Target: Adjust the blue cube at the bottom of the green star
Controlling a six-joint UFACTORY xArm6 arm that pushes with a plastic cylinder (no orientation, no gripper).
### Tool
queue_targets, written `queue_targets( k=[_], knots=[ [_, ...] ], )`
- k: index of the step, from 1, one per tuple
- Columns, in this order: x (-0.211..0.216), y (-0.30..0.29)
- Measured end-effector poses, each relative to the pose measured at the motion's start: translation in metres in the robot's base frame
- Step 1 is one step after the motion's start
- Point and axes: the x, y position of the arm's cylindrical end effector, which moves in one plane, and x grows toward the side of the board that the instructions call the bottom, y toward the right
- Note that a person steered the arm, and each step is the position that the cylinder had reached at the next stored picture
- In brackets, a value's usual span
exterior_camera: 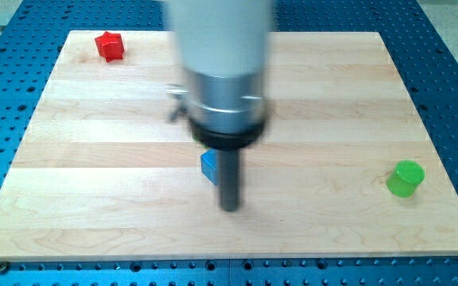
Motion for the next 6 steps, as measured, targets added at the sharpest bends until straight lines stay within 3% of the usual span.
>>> queue_targets(
  k=[1, 4, 5, 6],
  knots=[
    [-0.022, 0.008],
    [-0.031, -0.07],
    [-0.05, -0.119],
    [-0.07, -0.133]
  ],
)
